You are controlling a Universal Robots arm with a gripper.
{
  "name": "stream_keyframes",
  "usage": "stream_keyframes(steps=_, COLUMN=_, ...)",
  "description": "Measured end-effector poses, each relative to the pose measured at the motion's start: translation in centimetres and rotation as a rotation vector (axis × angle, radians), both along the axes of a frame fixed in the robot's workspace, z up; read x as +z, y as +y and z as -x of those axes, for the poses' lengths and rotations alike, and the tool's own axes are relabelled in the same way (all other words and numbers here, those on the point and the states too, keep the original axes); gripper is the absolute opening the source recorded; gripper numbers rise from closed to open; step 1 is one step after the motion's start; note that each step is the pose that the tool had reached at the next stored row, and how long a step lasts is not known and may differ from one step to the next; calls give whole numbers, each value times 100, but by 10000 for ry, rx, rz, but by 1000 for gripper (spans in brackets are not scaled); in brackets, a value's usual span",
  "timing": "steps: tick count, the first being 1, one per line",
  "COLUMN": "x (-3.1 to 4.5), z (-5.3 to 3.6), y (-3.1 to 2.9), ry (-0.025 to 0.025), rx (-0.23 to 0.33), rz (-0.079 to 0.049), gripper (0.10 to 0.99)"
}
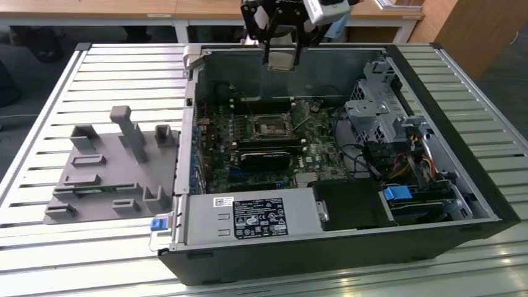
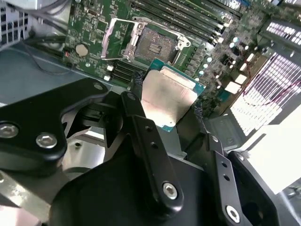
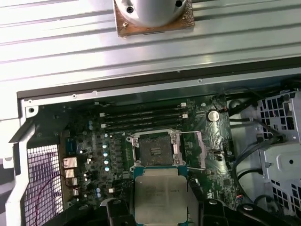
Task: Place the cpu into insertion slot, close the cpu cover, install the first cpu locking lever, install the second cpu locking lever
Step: 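Place the cpu into insertion slot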
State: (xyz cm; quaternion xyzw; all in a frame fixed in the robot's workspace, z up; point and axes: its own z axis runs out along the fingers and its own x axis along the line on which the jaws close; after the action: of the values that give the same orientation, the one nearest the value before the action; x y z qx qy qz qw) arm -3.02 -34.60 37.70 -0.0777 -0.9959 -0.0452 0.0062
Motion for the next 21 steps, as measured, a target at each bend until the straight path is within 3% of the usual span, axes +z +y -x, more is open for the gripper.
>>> stream_keyframes(steps=21, x=-23, z=0, y=3, ry=-8, rx=-2928, rz=62, gripper=537)
